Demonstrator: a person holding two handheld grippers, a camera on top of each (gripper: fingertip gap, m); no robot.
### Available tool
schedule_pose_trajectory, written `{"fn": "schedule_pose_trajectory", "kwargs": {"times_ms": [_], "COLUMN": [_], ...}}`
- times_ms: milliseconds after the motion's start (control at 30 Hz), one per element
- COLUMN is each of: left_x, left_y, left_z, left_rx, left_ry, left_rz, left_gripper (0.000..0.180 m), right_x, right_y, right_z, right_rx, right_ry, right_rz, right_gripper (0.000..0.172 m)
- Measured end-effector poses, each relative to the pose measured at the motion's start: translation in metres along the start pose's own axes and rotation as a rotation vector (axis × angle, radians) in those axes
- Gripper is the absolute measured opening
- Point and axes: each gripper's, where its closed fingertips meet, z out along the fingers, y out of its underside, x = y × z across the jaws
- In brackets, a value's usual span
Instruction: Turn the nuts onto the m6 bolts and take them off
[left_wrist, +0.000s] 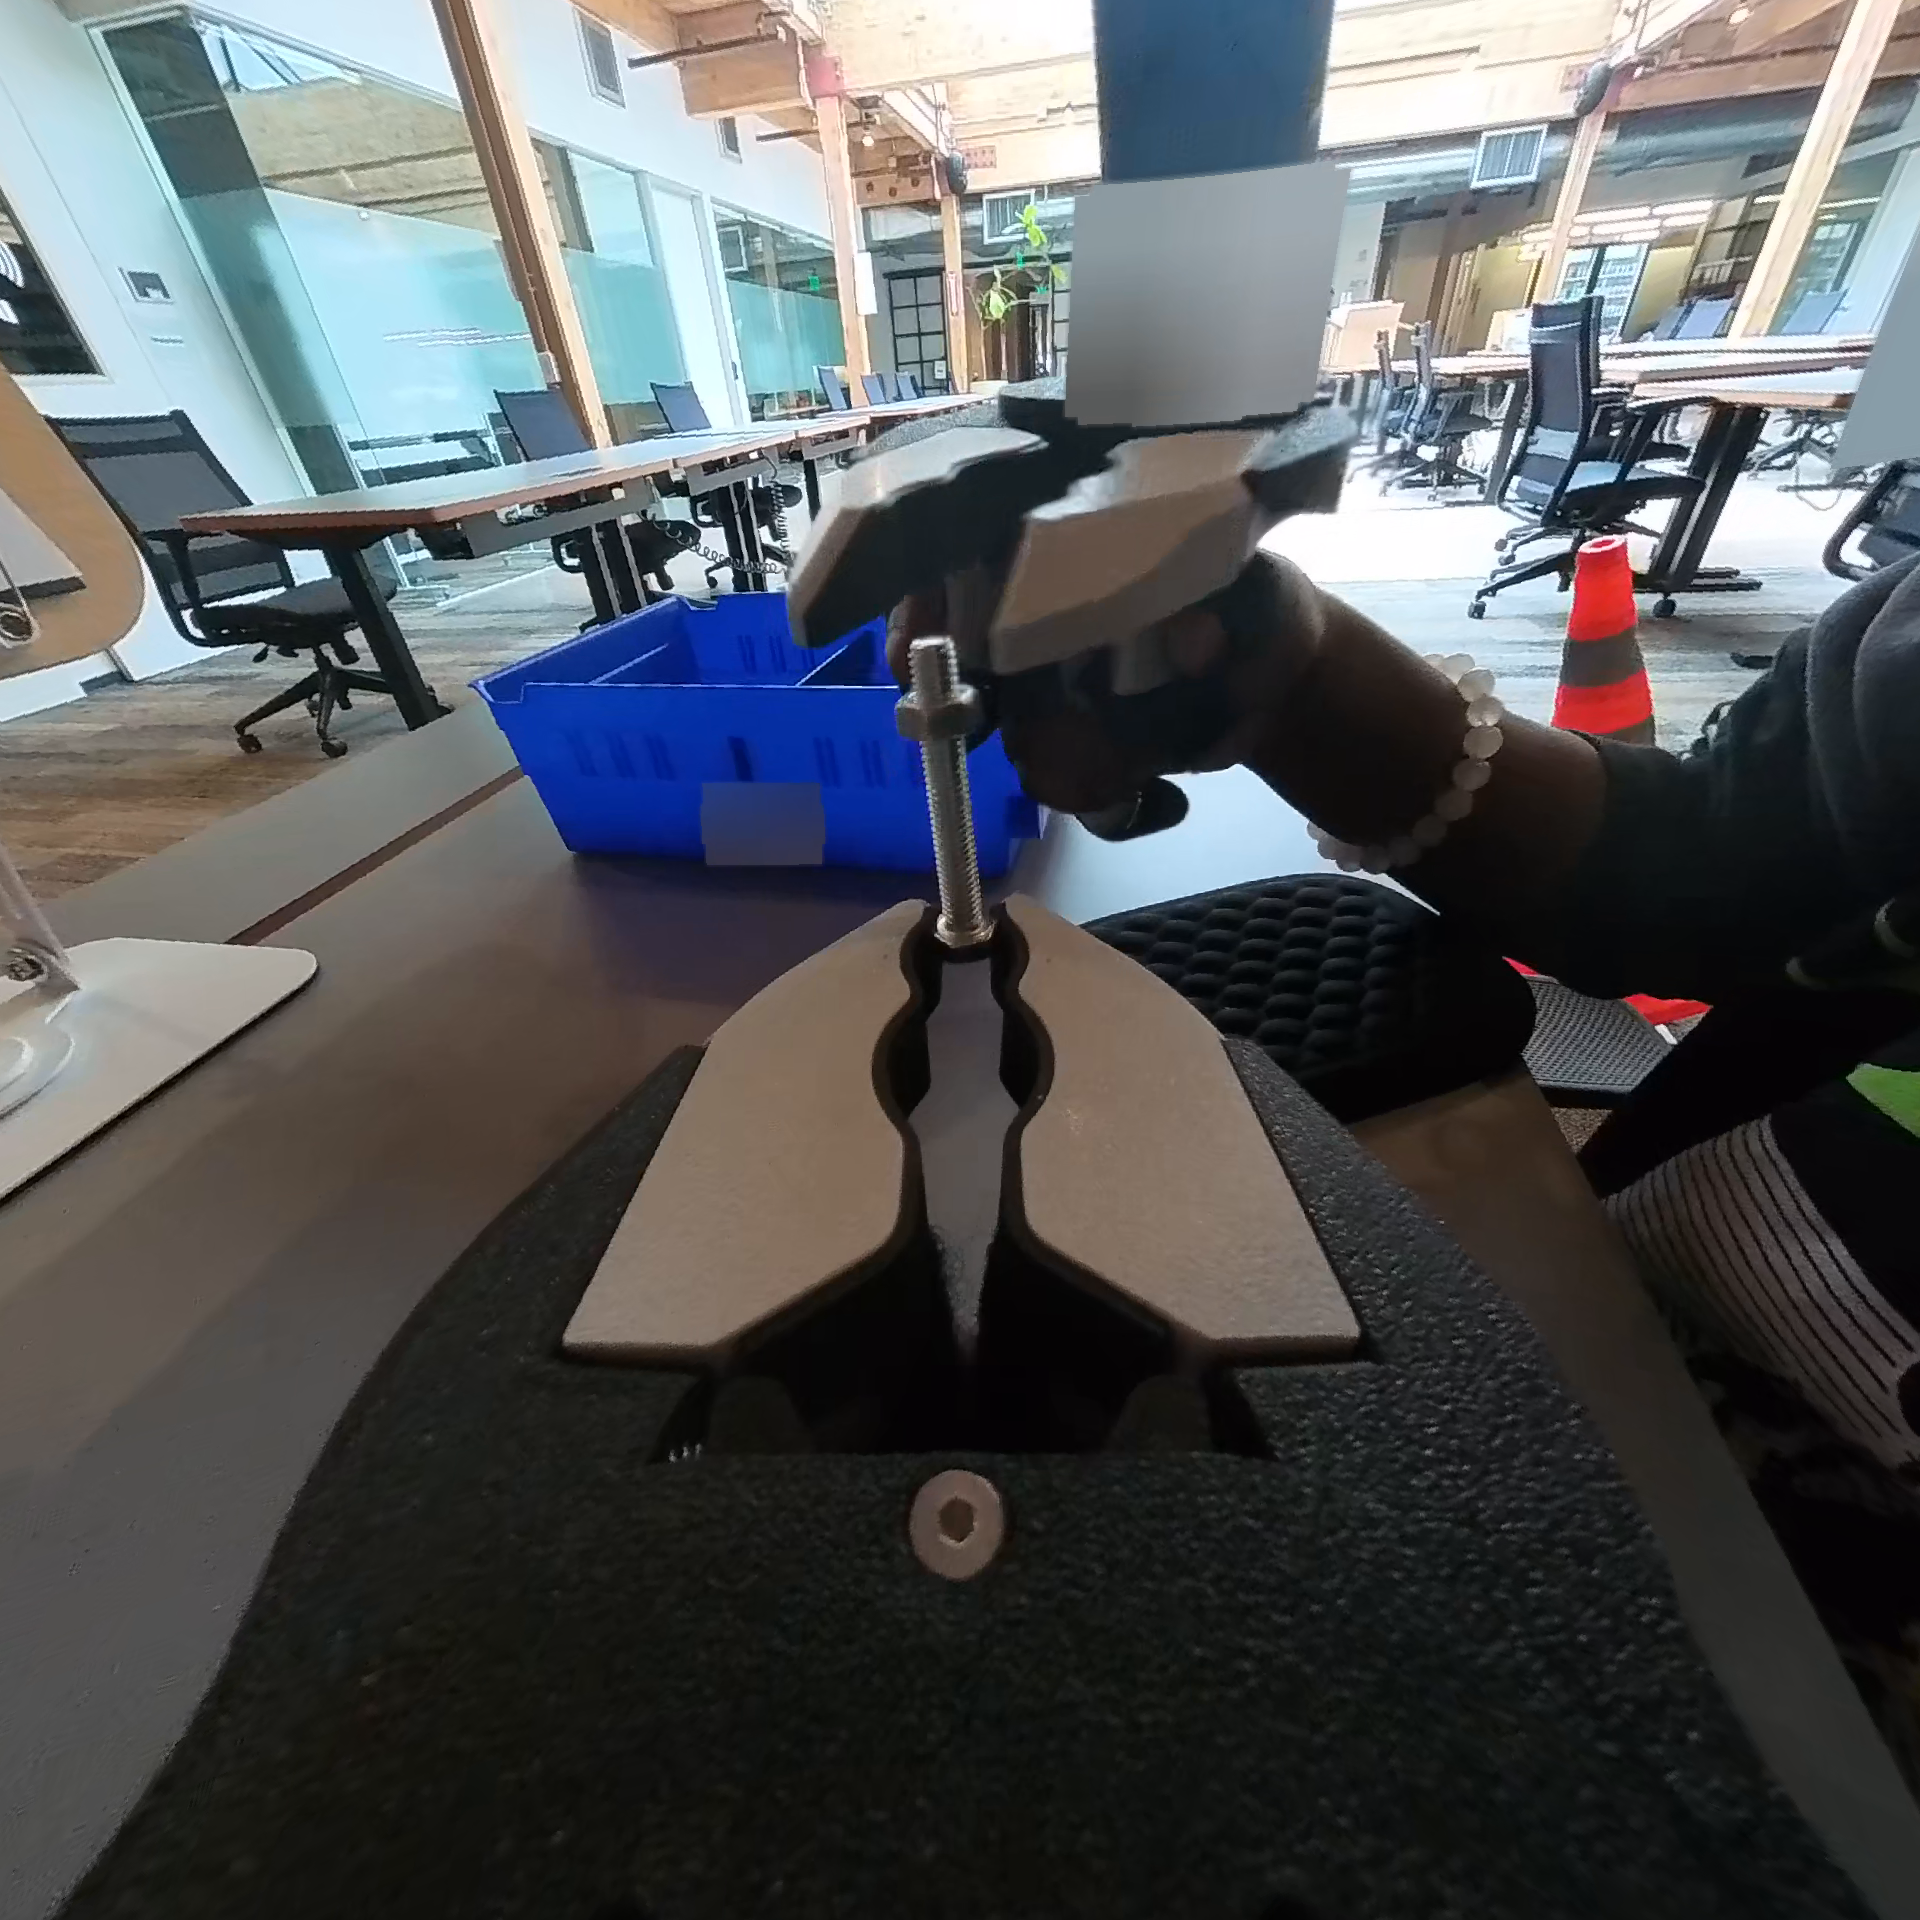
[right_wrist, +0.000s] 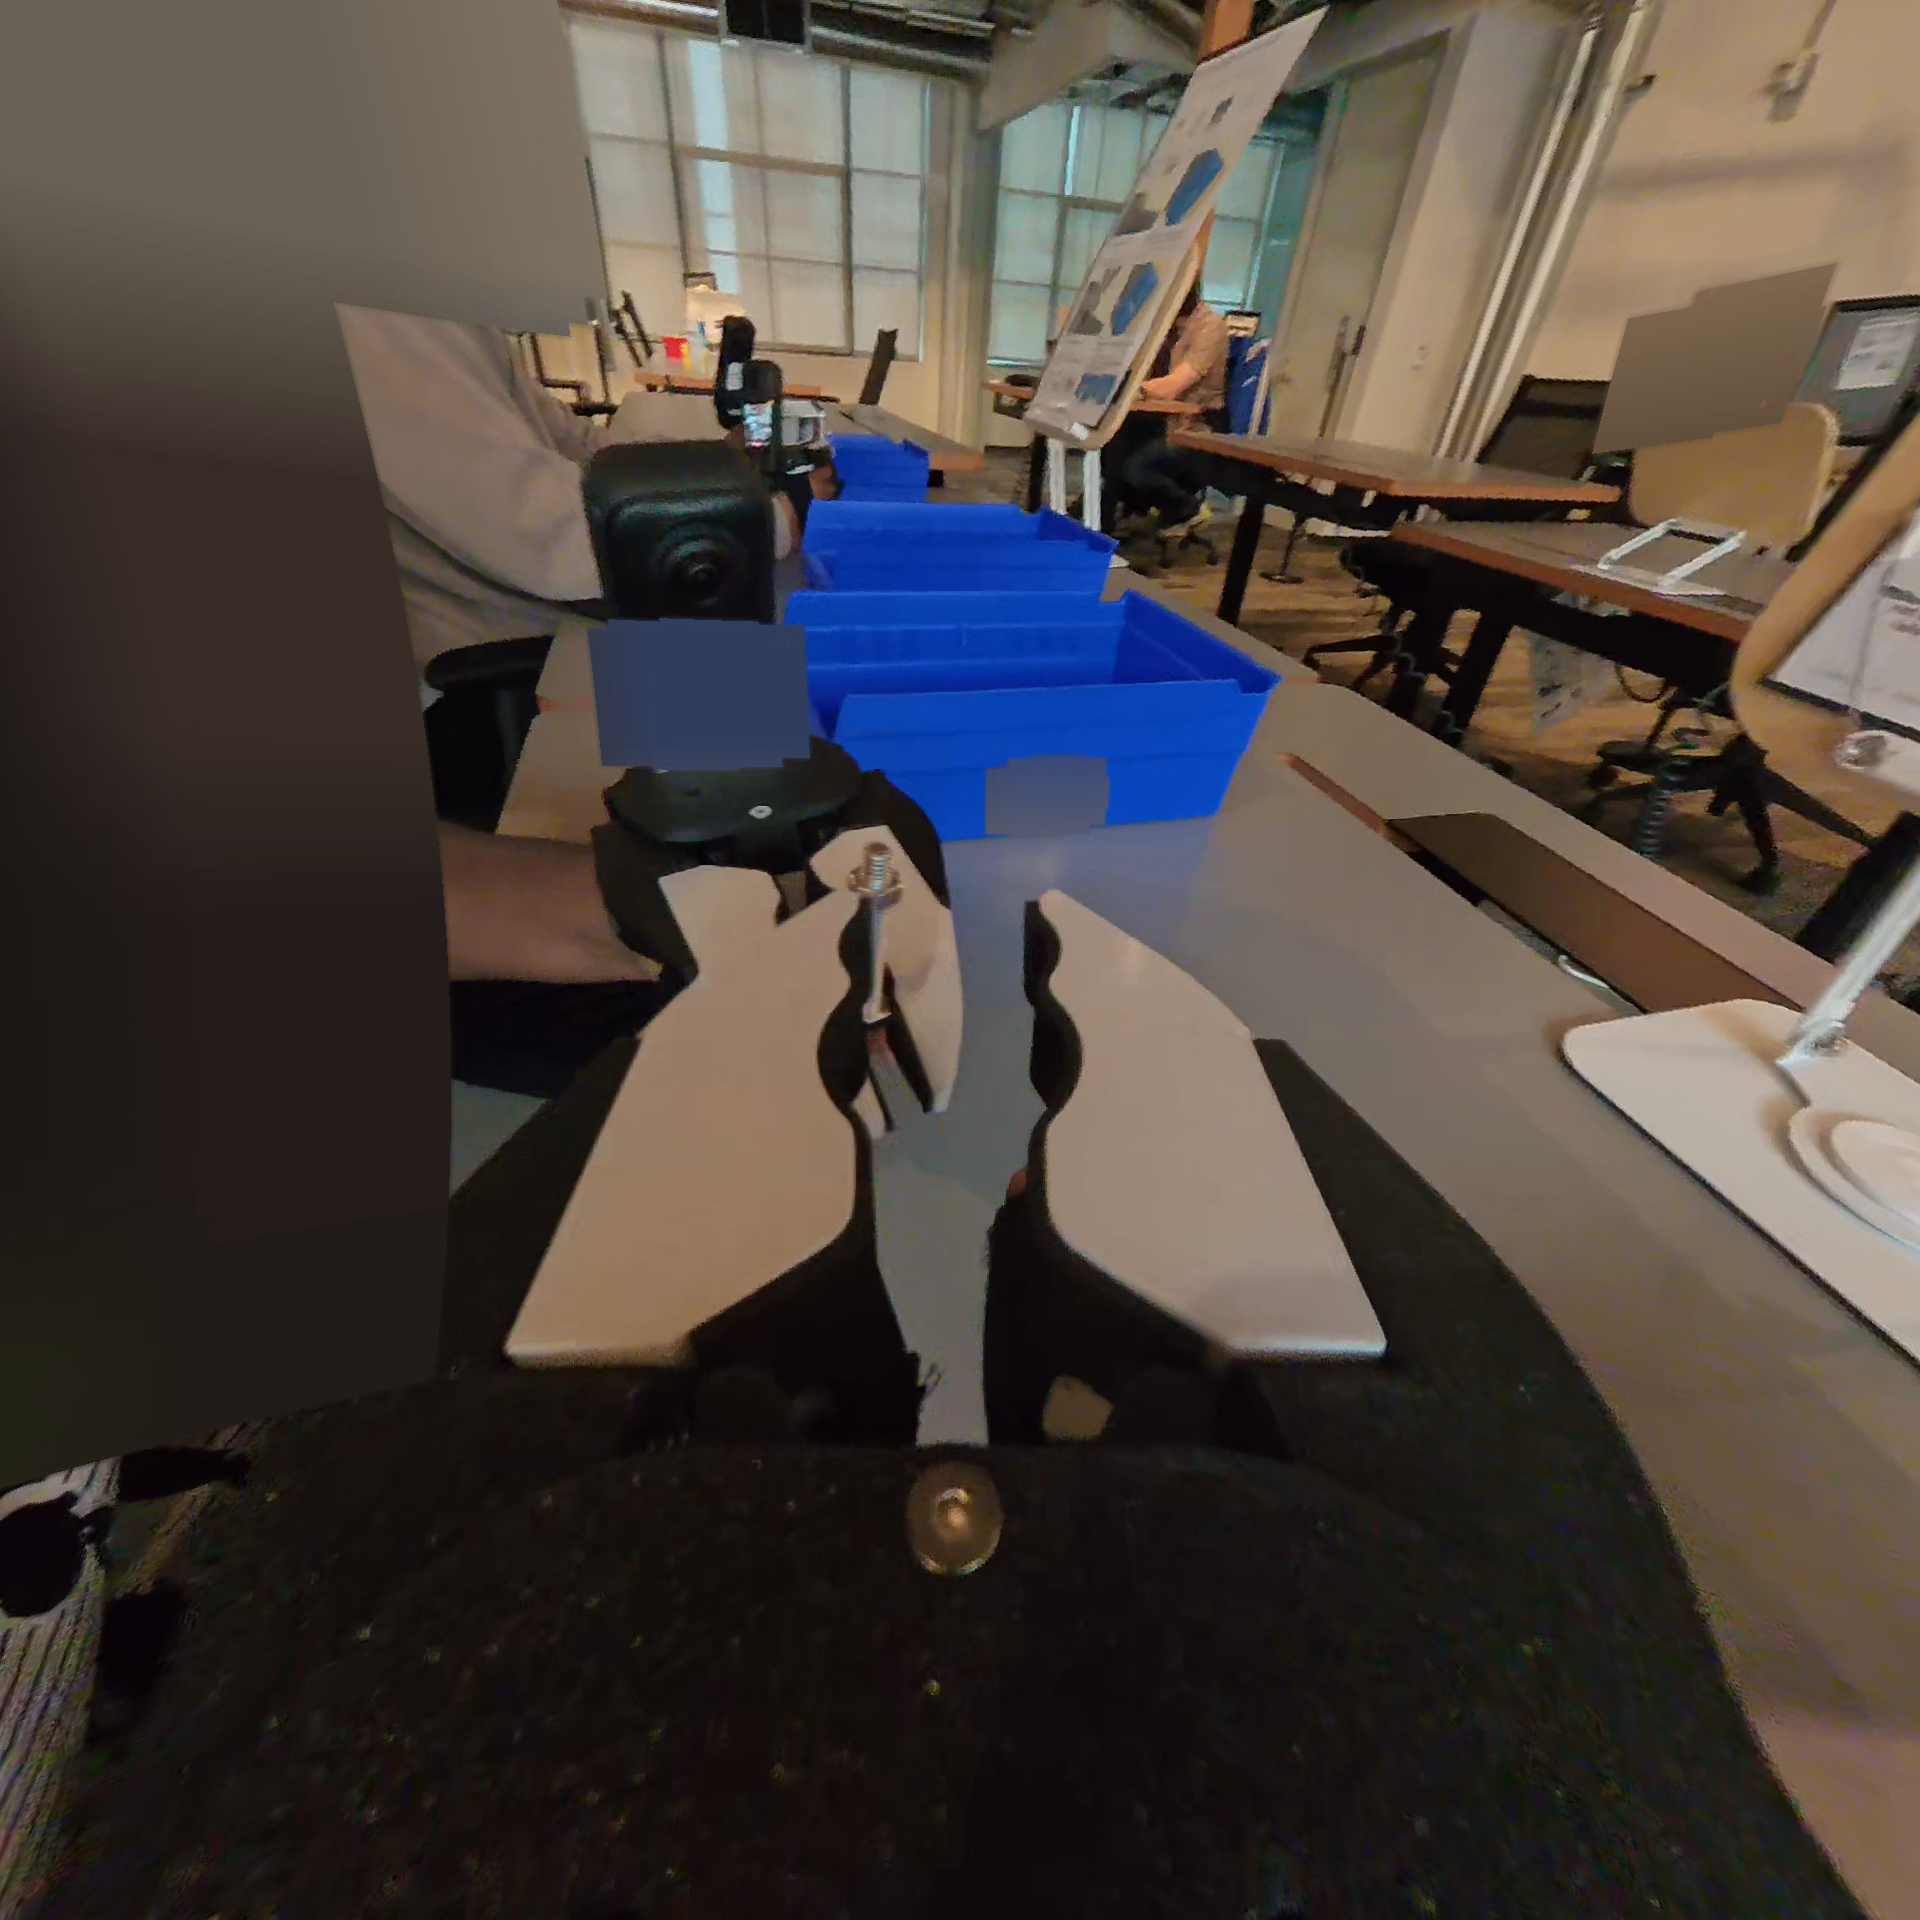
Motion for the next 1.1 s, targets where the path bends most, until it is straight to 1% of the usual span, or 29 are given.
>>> {"fn": "schedule_pose_trajectory", "kwargs": {"times_ms": [67, 133, 200, 267, 333, 400, 467, 533, 633, 700, 733, 800, 900, 933, 1033, 1100], "left_x": [0.000, 0.002, 0.003, 0.003, 0.003, 0.003, 0.004, 0.004, 0.004, 0.004, 0.003, 0.003, 0.004, 0.004, 0.004, 0.003], "left_y": [0.000, -0.001, -0.002, -0.004, -0.004, -0.004, -0.003, -0.003, -0.004, -0.004, -0.004, -0.003, -0.002, -0.002, -0.003, -0.004], "left_z": [0.000, 0.000, 0.000, -0.001, -0.001, -0.001, 0.000, 0.000, -0.001, -0.002, -0.001, -0.001, 0.000, 0.000, -0.001, -0.002], "left_rx": [0.001, 0.003, 0.010, 0.019, 0.021, 0.023, 0.020, 0.017, 0.022, 0.025, 0.024, 0.021, 0.014, 0.014, 0.016, 0.021], "left_ry": [0.002, 0.007, 0.011, 0.017, 0.018, 0.020, 0.021, 0.020, 0.019, 0.018, 0.017, 0.018, 0.018, 0.018, 0.018, 0.016], "left_rz": [-0.001, 0.000, 0.002, -0.008, -0.011, -0.010, -0.007, -0.005, -0.004, -0.007, -0.007, -0.007, -0.004, -0.003, -0.001, -0.006], "left_gripper": [0.008, 0.009, 0.008, 0.008, 0.008, 0.008, 0.008, 0.008, 0.008, 0.008, 0.008, 0.009, 0.009, 0.009, 0.008, 0.009], "right_x": [-0.005, -0.006, -0.003, 0.002, 0.005, 0.000, -0.007, -0.011, -0.006, 0.000, 0.001, -0.002, -0.012, -0.013, -0.006, 0.001], "right_y": [0.002, 0.002, 0.001, -0.001, -0.003, -0.002, -0.002, -0.001, 0.000, -0.003, -0.004, -0.003, -0.001, 0.000, 0.000, -0.001], "right_z": [0.007, 0.011, 0.010, 0.003, -0.002, 0.000, 0.007, 0.013, 0.010, 0.003, 0.001, 0.002, 0.013, 0.015, 0.011, 0.003], "right_rx": [-0.020, -0.023, -0.009, 0.011, 0.029, 0.026, 0.017, 0.003, 0.010, 0.037, 0.049, 0.044, 0.020, 0.012, 0.020, 0.040], "right_ry": [-0.015, -0.005, 0.004, 0.018, 0.025, 0.001, -0.026, -0.038, -0.015, 0.005, 0.004, -0.011, -0.045, -0.044, -0.022, 0.004], "right_rz": [-0.021, -0.034, -0.028, -0.013, -0.009, -0.012, -0.022, -0.032, -0.028, -0.009, -0.005, -0.005, -0.027, -0.035, -0.025, 0.001], "right_gripper": [0.035, 0.036, 0.033, 0.021, 0.015, 0.018, 0.028, 0.034, 0.030, 0.020, 0.019, 0.021, 0.032, 0.033, 0.029, 0.021]}}
